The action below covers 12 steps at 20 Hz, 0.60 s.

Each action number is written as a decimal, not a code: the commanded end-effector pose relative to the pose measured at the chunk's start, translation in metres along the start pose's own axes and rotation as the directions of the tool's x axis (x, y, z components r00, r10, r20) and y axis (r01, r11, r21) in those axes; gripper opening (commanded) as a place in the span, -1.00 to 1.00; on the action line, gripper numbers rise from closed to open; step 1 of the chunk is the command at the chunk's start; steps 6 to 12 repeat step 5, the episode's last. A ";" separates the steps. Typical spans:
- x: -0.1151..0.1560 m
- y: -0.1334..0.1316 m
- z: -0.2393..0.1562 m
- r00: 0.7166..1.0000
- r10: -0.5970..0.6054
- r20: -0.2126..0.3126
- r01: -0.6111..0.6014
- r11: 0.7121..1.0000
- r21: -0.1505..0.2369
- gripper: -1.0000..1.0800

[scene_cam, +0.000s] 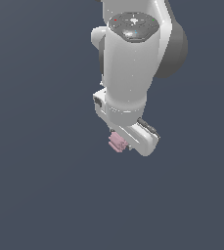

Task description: Pick up the object and move it to a goal position.

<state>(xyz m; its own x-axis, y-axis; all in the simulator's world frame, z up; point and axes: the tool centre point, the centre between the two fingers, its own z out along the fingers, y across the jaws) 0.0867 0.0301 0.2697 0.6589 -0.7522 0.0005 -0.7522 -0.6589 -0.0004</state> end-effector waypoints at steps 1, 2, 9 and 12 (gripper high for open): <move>0.001 -0.001 -0.003 1.000 0.000 0.000 0.000 1.000 0.000 -1.00; 0.001 -0.001 -0.003 1.000 0.000 0.000 0.000 1.000 0.000 -1.00; 0.001 -0.002 -0.002 1.000 0.000 0.000 0.000 1.000 0.000 -1.00; 0.001 -0.002 -0.002 1.000 0.000 0.000 0.000 1.000 0.000 -1.00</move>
